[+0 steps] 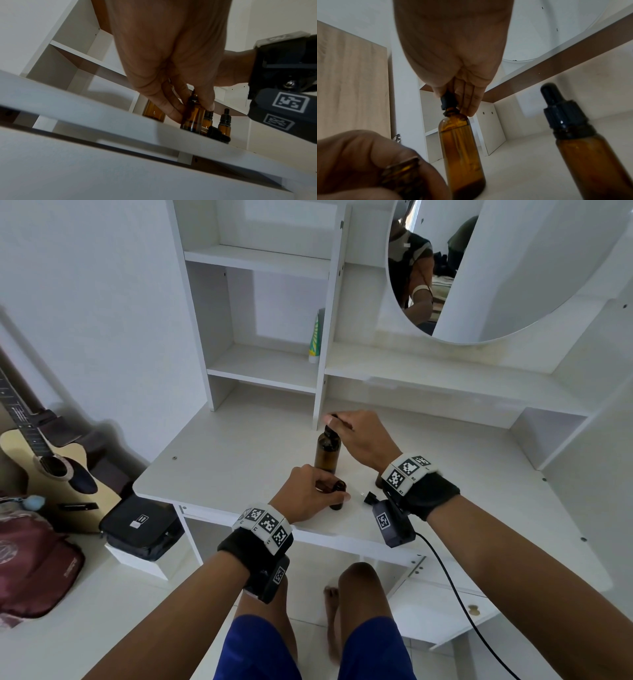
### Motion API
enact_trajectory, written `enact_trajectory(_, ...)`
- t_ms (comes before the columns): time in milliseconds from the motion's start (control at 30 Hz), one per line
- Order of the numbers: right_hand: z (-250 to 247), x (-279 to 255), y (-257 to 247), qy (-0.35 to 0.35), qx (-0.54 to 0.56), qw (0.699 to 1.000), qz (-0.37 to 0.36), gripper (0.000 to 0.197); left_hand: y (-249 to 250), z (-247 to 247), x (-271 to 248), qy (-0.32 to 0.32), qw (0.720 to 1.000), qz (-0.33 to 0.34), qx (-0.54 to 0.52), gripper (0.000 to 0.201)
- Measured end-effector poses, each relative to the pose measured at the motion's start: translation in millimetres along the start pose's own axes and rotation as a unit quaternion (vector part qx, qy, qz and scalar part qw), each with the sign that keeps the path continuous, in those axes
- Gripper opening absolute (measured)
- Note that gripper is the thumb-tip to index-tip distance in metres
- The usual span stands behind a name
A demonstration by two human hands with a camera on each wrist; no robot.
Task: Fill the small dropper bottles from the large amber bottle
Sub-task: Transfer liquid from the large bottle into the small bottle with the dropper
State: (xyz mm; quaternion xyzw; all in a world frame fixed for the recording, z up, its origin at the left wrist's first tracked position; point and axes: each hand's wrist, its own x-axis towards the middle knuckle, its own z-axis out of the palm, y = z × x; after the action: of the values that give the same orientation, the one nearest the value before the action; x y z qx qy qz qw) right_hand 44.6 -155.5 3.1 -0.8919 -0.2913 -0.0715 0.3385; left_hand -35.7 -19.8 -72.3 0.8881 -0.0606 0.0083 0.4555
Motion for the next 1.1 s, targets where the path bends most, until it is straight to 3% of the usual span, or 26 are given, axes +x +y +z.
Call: enact_trajectory(1100,5.6,-0.9,-1.2,0.049,-0.002,0.999,-0.001,0.036,0.4,-0.3,-0.3,-0.001,1.0,0.008,0.002,0.031)
